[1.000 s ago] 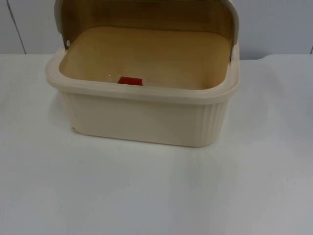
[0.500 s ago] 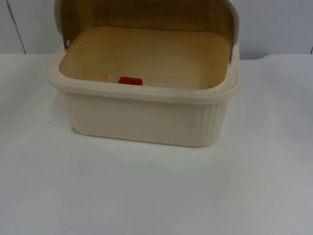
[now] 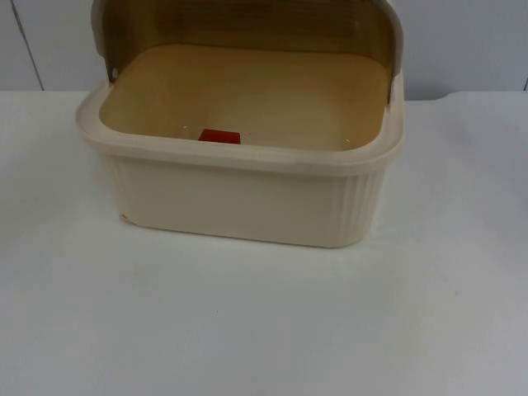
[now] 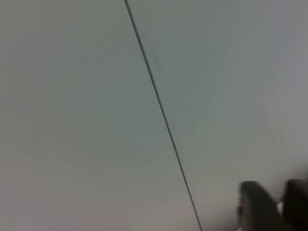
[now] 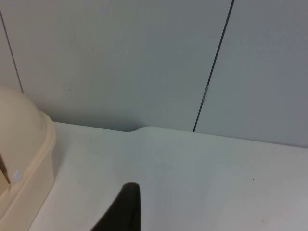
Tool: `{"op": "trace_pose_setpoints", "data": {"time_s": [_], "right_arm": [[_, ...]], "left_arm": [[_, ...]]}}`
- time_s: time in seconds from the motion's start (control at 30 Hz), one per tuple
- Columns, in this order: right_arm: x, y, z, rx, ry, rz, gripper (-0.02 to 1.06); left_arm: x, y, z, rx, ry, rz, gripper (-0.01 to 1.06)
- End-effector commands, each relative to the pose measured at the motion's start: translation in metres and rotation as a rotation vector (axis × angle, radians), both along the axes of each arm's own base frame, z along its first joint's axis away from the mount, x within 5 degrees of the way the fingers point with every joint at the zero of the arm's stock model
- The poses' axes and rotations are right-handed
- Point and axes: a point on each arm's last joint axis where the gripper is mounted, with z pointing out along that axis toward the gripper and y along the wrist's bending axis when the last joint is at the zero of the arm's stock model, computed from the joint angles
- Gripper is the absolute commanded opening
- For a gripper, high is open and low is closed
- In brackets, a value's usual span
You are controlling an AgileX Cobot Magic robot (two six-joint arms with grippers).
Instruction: Open the box lid with the left hand, place the block into the box with the right hand, then close the box lid with the left hand.
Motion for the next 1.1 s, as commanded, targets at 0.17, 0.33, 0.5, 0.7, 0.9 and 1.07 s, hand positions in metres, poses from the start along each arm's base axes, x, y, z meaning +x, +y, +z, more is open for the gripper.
{"op": "trace_pose_setpoints", "data": {"time_s": [0.17,0.33,0.5,0.7,0.9,1.07], "right_arm": [[-0.003,0.0,0.004,-0.011,-0.02,0.005,1.05],[-0.003,0.0,0.004,-0.011,-0.02,0.005,1.05],[-0.003,0.0,0.004,-0.011,-0.022,0.005,1.05],[-0.003,0.0,0.004,-0.011,-0.02,0.005,1.05],[-0.003,0.0,0.004,-0.011,-0.02,0.005,1.05],[-0.002,0.0,0.004,-0.011,-0.024,0.005,1.05]], "left_arm": [[0.009,-0.006,-0.019,-0.065,0.092,0.016,0.0],[0.012,-0.007,-0.04,-0.051,0.226,0.038,0.0],[0.017,-0.01,-0.058,-0.073,0.309,0.062,0.0],[0.022,-0.014,-0.066,-0.13,0.326,0.067,0.0],[0.024,-0.017,-0.073,-0.153,0.346,0.075,0.0],[0.024,-0.016,-0.074,-0.141,0.352,0.075,0.0]]}}
